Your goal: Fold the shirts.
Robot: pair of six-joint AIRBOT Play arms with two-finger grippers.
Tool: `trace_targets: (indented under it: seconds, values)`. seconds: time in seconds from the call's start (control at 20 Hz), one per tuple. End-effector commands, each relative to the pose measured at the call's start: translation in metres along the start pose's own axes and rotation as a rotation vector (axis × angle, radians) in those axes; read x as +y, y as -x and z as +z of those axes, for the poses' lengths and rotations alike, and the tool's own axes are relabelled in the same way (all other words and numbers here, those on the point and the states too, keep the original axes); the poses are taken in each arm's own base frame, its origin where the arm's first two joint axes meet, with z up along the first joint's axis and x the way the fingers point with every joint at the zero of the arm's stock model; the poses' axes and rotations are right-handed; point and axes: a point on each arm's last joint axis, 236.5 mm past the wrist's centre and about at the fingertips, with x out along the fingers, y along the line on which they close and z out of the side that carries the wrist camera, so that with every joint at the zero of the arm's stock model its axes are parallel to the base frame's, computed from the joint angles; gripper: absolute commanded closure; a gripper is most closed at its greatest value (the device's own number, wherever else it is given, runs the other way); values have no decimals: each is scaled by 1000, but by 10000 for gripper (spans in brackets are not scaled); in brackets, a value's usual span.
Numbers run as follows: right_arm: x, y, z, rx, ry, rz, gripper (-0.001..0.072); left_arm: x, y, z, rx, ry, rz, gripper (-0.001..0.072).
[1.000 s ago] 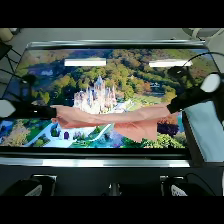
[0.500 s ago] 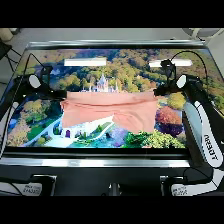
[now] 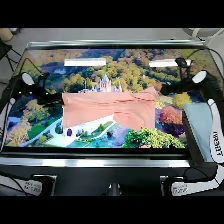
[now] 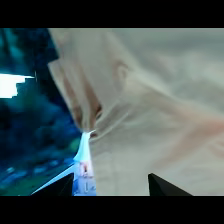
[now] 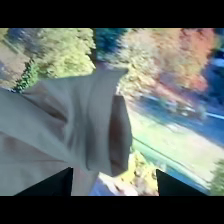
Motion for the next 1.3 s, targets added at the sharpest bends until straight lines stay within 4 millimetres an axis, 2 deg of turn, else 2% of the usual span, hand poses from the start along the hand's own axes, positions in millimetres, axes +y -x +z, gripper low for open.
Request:
trace_targets:
  seconds: [0.0,0.1,0.2,0.3,0.55,0.65,0.7,0.8,0.95,1.0,1.1,1.15,1.2,1.25]
  values:
    - [-21,24,-60,187,-55,117,163,20,9,-42,81,64,-27,129]
    - [-10,14,-89,290,-40,209,163,15,-12,-72,131,101,-79,129]
    - [11,0,-93,303,-52,313,162,2,-34,-93,168,128,-153,129]
    - [21,-12,-86,274,-89,363,162,-7,-49,-97,155,176,-206,130]
    - [25,-32,-82,258,-95,359,153,-2,-66,-100,124,217,-199,135]
    - [30,-40,-87,277,-100,367,149,-2,-67,-88,75,233,-207,287]
    - [35,-45,-90,291,-96,378,110,-4,-67,-82,52,244,-214,384]
    - [44,-56,-94,309,-84,388,89,-8,-66,-75,30,259,-236,679]
    - [48,-74,-86,285,-100,352,96,-10,-60,-72,10,222,-239,676]
    - [47,-79,-83,275,-125,334,122,-10,-58,-71,4,216,-239,676]
    - [53,-87,-75,251,-143,317,255,-11,-53,-69,-13,195,-240,676]
    - [54,-91,-70,234,-136,303,436,-12,-51,-68,-19,191,-240,677]
    - [51,-93,-64,207,-133,285,699,-12,-49,-67,-27,187,-240,676]
    - [51,-91,-59,195,-118,284,693,-13,-43,-64,-49,160,-239,677]
